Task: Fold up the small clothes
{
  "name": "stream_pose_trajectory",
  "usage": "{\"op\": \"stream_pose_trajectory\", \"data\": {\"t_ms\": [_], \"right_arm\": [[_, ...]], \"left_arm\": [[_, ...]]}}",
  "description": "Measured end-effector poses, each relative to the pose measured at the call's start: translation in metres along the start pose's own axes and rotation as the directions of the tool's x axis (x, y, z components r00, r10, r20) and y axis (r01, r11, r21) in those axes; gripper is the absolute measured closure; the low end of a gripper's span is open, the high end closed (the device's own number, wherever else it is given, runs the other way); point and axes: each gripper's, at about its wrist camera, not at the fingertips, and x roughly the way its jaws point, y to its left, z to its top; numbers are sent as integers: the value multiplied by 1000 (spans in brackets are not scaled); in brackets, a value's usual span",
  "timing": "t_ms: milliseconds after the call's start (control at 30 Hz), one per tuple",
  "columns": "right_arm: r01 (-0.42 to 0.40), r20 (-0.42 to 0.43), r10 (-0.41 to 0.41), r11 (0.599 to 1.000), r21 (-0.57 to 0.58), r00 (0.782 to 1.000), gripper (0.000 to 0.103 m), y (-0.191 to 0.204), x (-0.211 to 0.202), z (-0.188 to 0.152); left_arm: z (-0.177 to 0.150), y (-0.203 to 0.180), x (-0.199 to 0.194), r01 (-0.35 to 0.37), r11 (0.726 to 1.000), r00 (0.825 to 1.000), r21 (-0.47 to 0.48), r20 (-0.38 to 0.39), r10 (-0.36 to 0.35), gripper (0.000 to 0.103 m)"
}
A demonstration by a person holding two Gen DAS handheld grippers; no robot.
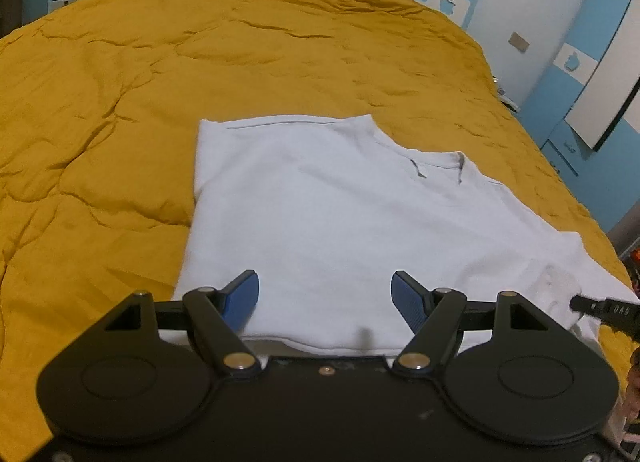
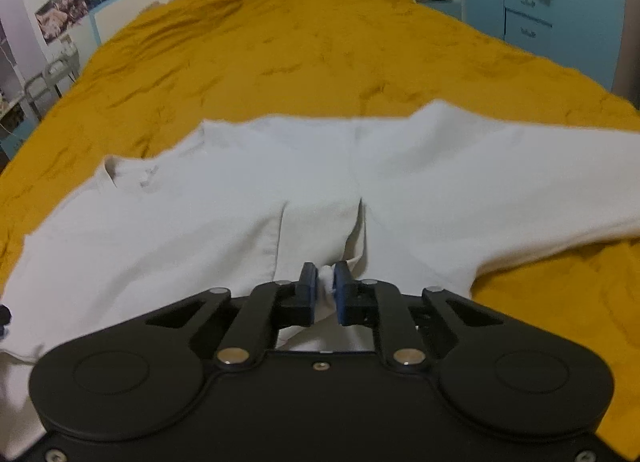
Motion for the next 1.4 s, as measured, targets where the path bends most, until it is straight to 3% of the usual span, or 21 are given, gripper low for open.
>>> {"op": "stream_pose_trajectory", "data": {"t_ms": [167,333,467,567,633,700,767,867,967,1000,1167,1333,1400], "right_arm": [[-25,57,24,1000,3,998,95,-5,-23,9],[45,-48,-42,997,68,998,96,-27,7,-11],[32,-12,-31,998,50,999,93,-33,8,-26],[17,6,-17,999,32,1000,74,-31,0,-18],[11,68,-13,1000,17,998,56,-30,-8,-8],[28,102,-27,1000,-8,994,51,-27,-7,4],[26,105,-23,999,-28,994,51,-25,2,14],[5,33,-4,999,-34,999,54,-25,26,21],[-6,-28,5,1000,-9,1000,92,-26,45,19],[-3,-24,2,1000,-13,1000,96,-26,44,19],[2,57,-1,1000,-8,998,98,-27,20,29],[27,-23,-26,999,36,999,98,-37,48,19],[34,-13,-34,999,14,999,96,-36,48,14]], "left_arm": [[-2,-1,-8,14,1000,1000,-12,-4,-14,25],[-14,-1,6,-17,1000,998,7,-61,17,25],[-20,1,13,-26,999,997,19,-74,27,25],[-18,3,16,-23,1000,997,13,-75,24,23],[-17,4,18,-22,1000,997,11,-75,23,23],[-17,2,18,-23,1000,997,18,-74,25,22],[-16,0,18,-22,999,997,25,-77,24,22],[-16,-1,19,-24,999,997,29,-79,26,22],[-16,-2,19,-24,999,996,29,-80,26,21],[-16,-2,20,-25,999,996,31,-81,27,20],[-15,-5,20,-23,999,996,41,-81,26,19],[-17,-9,24,-37,997,995,61,-85,43,17],[-16,-11,23,-38,997,995,68,-88,44,17]]}}
